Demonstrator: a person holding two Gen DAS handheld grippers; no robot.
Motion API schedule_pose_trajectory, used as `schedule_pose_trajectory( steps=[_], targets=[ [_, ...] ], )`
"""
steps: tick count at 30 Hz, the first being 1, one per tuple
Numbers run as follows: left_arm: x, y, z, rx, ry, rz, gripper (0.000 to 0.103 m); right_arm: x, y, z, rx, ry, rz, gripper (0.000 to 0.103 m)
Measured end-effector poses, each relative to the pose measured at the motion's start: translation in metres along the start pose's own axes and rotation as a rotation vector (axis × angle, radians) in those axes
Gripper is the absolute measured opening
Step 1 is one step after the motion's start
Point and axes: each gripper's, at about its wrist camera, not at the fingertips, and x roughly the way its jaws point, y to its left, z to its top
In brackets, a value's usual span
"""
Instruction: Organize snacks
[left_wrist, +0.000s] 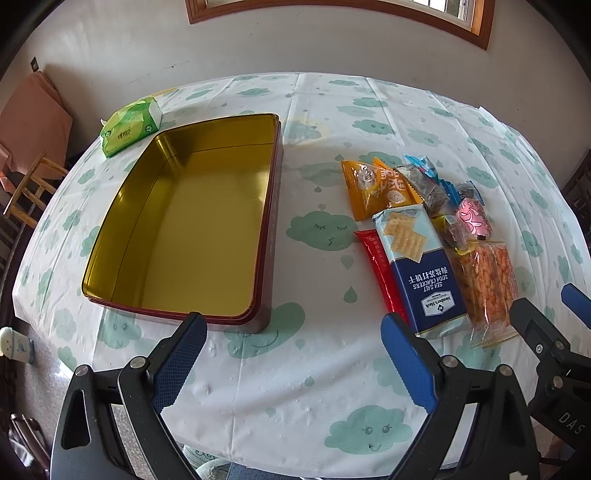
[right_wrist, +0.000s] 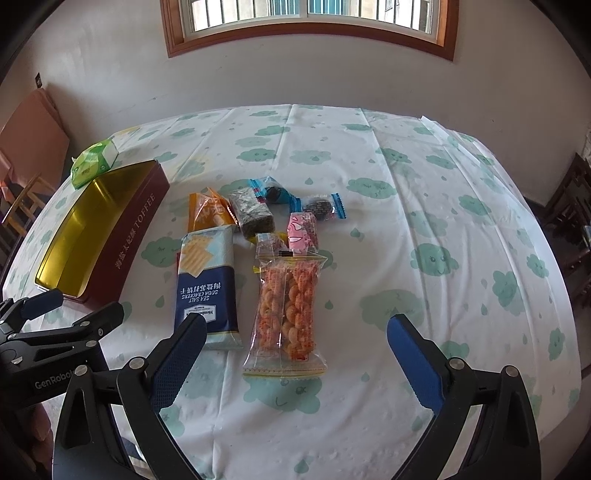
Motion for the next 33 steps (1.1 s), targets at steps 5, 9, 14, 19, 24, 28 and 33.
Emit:
schedule_pose_trajectory(
  steps=[5, 9, 14, 19, 24, 28, 33],
  targets=[
    [0.000, 0.000, 0.000, -0.001, 0.000, 0.000, 0.094, 0.000, 0.002, 0.000, -0.001, 0.004, 0.002, 0.096],
    [0.000, 0.000, 0.000, 0.000, 0.000, 0.000, 0.094, 0.001, 0.003, 0.000, 0.000, 0.009, 0.007, 0.094],
    [0.000, 0.000, 0.000, 0.002, 0.000, 0.001, 0.094, 0.004, 0.002, -0.001, -0.002, 0.018, 0.012, 0.091],
    [-0.001, 0.003, 0.001, 0.002, 0.000, 0.001, 0.094, 0.006, 0.002, -0.001, -0.008, 0.026, 0.014, 0.088],
    [-0.002, 0.008, 0.006, -0.001, -0.008, 0.004, 0.094, 0.014, 0.002, -0.002, -0.012, 0.045, 0.022, 0.078],
    [-0.002, 0.007, 0.008, 0.001, -0.016, 0.003, 0.094, 0.027, -0.001, -0.003, -0.004, 0.083, 0.022, 0.069],
    [0.000, 0.002, 0.011, 0.019, -0.023, -0.005, 0.094, 0.043, -0.005, -0.001, 0.003, 0.114, 0.028, 0.068]
  ],
)
